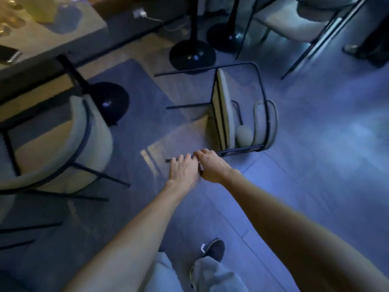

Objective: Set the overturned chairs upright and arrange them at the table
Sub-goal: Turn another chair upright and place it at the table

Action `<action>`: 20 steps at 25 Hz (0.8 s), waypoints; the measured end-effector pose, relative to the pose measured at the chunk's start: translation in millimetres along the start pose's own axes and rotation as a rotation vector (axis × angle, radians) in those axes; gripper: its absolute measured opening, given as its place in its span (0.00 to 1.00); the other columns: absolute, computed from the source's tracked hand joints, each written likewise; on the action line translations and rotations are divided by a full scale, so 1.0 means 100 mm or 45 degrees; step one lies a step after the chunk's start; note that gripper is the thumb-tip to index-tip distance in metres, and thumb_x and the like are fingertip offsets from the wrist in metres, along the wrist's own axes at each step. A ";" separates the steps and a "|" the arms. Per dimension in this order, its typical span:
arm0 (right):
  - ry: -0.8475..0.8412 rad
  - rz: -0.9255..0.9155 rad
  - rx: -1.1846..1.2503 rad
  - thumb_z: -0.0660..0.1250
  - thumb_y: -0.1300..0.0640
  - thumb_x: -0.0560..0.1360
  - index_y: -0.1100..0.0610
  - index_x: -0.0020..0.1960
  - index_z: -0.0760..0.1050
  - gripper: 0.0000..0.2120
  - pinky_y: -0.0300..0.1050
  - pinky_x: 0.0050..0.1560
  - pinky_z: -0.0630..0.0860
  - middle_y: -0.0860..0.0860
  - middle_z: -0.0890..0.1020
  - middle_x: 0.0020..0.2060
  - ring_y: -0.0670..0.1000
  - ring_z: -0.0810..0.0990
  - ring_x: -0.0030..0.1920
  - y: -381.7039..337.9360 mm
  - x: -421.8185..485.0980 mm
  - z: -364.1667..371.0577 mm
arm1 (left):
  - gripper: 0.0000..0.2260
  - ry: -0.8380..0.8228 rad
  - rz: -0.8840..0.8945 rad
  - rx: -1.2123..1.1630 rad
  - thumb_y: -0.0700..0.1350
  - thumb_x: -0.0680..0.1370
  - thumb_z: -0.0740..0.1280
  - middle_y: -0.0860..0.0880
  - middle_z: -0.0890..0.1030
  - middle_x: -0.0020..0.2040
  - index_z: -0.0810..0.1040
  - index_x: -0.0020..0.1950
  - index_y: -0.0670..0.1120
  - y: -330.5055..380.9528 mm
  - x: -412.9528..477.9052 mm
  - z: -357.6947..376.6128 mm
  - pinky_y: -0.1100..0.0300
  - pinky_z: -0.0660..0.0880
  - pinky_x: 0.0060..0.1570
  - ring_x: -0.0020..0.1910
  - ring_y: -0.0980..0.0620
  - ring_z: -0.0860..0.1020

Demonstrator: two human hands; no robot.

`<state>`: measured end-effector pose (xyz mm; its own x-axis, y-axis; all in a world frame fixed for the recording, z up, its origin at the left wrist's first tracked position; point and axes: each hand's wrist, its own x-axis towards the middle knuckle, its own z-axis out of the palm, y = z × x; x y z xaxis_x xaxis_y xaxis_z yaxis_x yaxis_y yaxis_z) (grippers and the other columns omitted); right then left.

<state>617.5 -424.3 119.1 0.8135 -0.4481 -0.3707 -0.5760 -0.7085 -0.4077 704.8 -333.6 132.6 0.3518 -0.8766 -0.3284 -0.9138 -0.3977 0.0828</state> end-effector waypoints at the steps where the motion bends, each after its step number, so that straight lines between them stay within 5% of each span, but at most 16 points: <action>1: 0.009 0.037 0.034 0.68 0.61 0.70 0.63 0.59 0.73 0.18 0.53 0.62 0.69 0.61 0.78 0.56 0.63 0.74 0.60 0.28 -0.10 -0.05 | 0.14 0.006 0.039 -0.014 0.49 0.79 0.59 0.46 0.77 0.59 0.74 0.63 0.47 0.26 0.10 0.03 0.48 0.67 0.58 0.60 0.43 0.74; 12: 0.092 0.535 0.426 0.72 0.53 0.69 0.55 0.68 0.69 0.29 0.54 0.63 0.72 0.59 0.75 0.63 0.63 0.74 0.63 2.72 -0.23 -0.22 | 0.13 -0.102 0.486 0.222 0.54 0.80 0.60 0.44 0.77 0.57 0.74 0.59 0.48 1.90 1.84 0.22 0.48 0.67 0.56 0.59 0.41 0.75; 20: 0.288 0.891 0.837 0.75 0.48 0.71 0.60 0.73 0.62 0.38 0.48 0.66 0.66 0.59 0.71 0.68 0.59 0.70 0.68 4.18 0.21 -0.11 | 0.17 -0.137 0.843 0.527 0.54 0.78 0.64 0.42 0.74 0.61 0.71 0.63 0.47 2.93 3.61 0.42 0.46 0.67 0.58 0.61 0.40 0.72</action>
<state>394.8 -735.9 -50.4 0.2285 -0.7929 -0.5649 -0.8074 0.1699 -0.5650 556.0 -755.1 -1.4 -0.2945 -0.8564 -0.4240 -0.9351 0.3497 -0.0568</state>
